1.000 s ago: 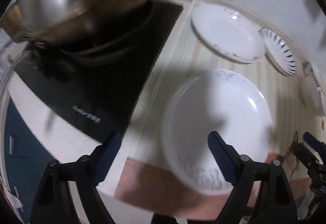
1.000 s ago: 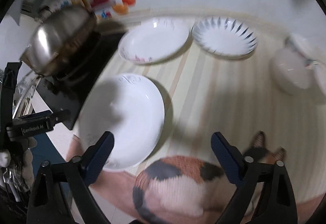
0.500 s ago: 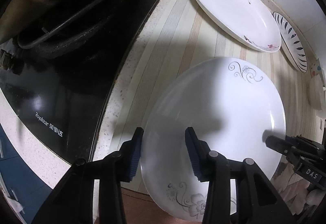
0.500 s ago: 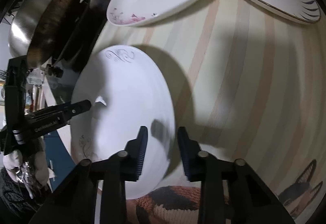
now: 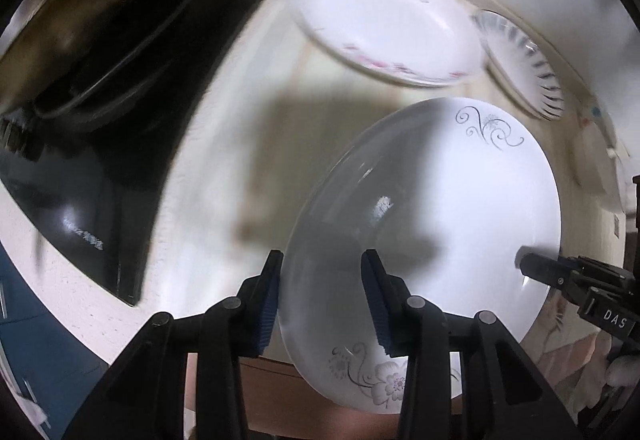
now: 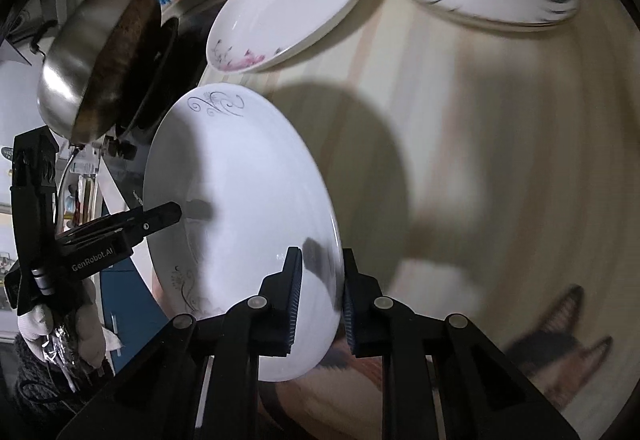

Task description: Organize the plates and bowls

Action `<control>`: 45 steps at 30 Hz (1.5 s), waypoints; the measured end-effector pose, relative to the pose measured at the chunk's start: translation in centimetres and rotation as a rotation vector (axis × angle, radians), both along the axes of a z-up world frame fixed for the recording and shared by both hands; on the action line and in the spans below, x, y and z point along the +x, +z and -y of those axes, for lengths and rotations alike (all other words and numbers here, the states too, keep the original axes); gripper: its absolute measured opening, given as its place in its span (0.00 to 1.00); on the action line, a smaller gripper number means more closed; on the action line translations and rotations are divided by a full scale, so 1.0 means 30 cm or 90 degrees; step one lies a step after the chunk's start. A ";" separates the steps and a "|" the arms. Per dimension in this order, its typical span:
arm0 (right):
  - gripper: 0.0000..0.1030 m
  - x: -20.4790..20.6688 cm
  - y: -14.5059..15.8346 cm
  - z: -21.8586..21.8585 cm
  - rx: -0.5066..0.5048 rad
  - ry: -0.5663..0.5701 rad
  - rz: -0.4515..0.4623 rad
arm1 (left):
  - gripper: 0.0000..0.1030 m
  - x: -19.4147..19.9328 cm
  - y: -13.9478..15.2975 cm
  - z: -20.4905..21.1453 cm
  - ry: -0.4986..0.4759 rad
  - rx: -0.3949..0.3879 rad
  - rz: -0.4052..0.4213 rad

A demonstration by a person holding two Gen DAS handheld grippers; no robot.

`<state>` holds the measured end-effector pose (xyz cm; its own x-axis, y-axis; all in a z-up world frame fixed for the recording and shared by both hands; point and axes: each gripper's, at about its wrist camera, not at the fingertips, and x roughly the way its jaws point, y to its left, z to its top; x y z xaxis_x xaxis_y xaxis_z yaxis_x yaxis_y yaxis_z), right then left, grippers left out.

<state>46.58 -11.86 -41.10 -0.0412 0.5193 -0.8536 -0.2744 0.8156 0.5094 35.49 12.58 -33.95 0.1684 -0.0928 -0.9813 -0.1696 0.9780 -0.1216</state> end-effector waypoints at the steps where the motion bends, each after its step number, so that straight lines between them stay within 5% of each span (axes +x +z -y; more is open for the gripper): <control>1: 0.20 -0.006 0.016 0.033 0.001 -0.006 0.002 | 0.36 0.000 0.004 0.020 -0.006 -0.003 0.002; 9: 0.20 -0.063 0.078 0.338 -0.023 -0.064 0.015 | 0.36 -0.017 0.003 0.283 -0.097 -0.028 0.001; 18: 0.20 -0.089 -0.007 0.574 -0.044 -0.137 -0.013 | 0.36 0.019 -0.068 0.459 -0.167 -0.027 -0.034; 32: 0.20 -0.079 -0.100 0.608 -0.045 -0.156 -0.049 | 0.36 0.078 -0.130 0.567 -0.194 0.020 -0.045; 36: 0.20 -0.077 -0.117 0.601 -0.043 -0.162 -0.053 | 0.36 0.097 -0.135 0.566 -0.196 0.020 -0.051; 41: 0.21 -0.043 -0.033 0.673 -0.050 -0.218 -0.056 | 0.36 0.118 0.014 0.437 -0.155 0.049 0.017; 45: 0.44 0.007 0.154 0.699 0.000 -0.297 -0.009 | 0.39 0.208 0.110 0.229 -0.073 0.045 0.061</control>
<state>46.79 -32.81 -36.50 0.1845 0.4849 -0.8549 0.1292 0.8503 0.5102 41.72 5.72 -30.64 0.2531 -0.0478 -0.9663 -0.0469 0.9970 -0.0616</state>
